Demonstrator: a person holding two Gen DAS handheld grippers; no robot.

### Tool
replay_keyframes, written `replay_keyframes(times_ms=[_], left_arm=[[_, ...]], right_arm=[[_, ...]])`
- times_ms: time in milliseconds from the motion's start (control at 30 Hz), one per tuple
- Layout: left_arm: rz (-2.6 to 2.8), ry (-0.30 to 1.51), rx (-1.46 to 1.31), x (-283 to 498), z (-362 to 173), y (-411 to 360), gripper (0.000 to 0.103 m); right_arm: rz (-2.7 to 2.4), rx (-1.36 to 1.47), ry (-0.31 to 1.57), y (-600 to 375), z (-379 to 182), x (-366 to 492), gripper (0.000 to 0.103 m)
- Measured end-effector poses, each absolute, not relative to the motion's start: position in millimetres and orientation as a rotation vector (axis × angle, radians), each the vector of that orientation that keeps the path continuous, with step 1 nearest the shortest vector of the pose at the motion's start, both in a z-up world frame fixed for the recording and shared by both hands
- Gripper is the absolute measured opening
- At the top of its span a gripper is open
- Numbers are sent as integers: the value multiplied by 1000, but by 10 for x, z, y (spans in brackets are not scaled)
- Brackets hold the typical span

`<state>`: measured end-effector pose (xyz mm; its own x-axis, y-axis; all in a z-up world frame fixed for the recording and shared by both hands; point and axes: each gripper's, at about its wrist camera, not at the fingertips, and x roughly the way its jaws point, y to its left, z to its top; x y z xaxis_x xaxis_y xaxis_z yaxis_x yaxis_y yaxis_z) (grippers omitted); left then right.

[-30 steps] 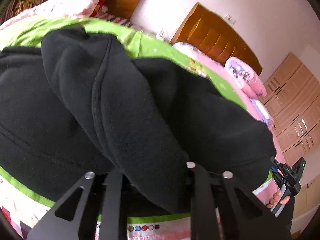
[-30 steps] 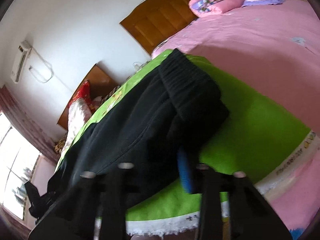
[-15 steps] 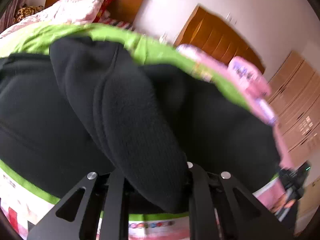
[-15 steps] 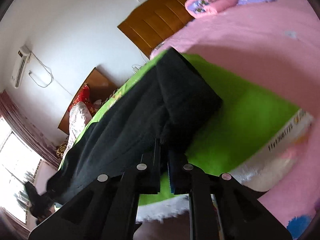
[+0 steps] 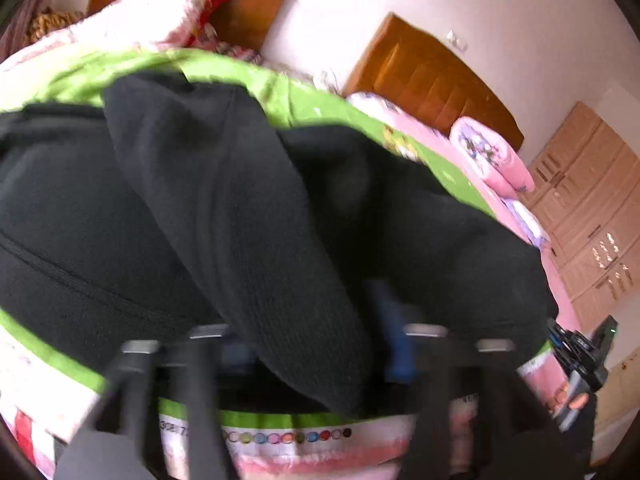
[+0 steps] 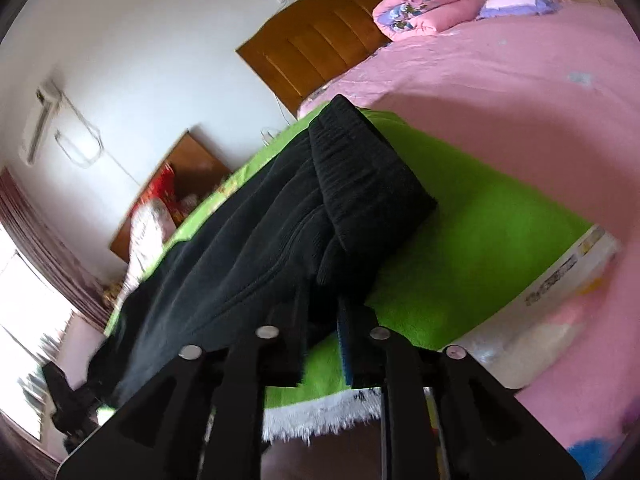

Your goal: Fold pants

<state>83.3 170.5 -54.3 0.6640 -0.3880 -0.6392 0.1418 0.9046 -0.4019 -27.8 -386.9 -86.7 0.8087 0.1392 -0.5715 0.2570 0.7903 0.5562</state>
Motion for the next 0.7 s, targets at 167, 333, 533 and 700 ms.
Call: replay_keyframes(times_ms=[167,333,533,700], left_arm=[[-231,601,-284,530,-125,1732,90],[-390,599,-69,461,16,935,98],[-462,769,140,727,-446,197,98],[-487,794,158,750,-681,198,101]], right_arm=[[-112,425,541,-3589,-434,-506,60],[69,216,543,-2828,-269,-211,60],[157,4,664,-2114,-472,258,60],[201,-122,675,-2074,-722,100,61]])
